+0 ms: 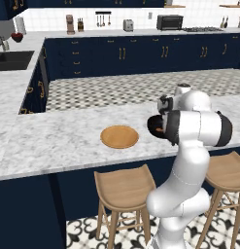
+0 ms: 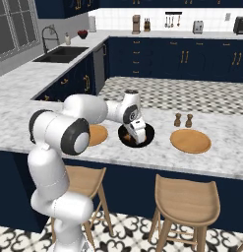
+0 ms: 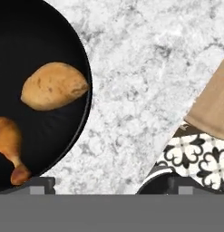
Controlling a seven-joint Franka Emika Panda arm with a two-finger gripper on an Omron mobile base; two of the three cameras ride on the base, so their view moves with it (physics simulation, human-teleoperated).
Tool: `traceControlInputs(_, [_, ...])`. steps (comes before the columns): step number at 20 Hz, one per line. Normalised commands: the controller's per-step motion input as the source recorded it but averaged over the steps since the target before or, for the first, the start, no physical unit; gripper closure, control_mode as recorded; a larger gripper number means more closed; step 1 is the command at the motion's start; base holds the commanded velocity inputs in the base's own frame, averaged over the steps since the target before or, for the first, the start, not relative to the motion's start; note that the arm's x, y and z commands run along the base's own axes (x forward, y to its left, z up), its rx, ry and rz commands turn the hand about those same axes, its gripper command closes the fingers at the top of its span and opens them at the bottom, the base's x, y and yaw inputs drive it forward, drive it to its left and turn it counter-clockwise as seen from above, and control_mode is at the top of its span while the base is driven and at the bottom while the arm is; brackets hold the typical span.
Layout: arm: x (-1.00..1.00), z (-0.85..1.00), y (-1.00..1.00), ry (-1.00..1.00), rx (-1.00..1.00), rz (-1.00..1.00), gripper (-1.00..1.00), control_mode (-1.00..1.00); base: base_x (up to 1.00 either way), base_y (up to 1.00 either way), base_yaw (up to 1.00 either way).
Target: Pick the chicken drumstick and potato from their plates and place them in the bowl. Then put the bowl in the fridge.
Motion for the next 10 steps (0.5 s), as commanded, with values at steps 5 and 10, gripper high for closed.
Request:
traceControlInputs(5, [0.08,-0.12,-0.11,-0.28,0.14,-0.08,-1.00,-1.00,0.00,0.00,0.00])
traceControlInputs(10, [0.42,-0.49,-0.07,0.05,0.20,0.00,-1.00,-1.00,0.00,0.00,0.00])
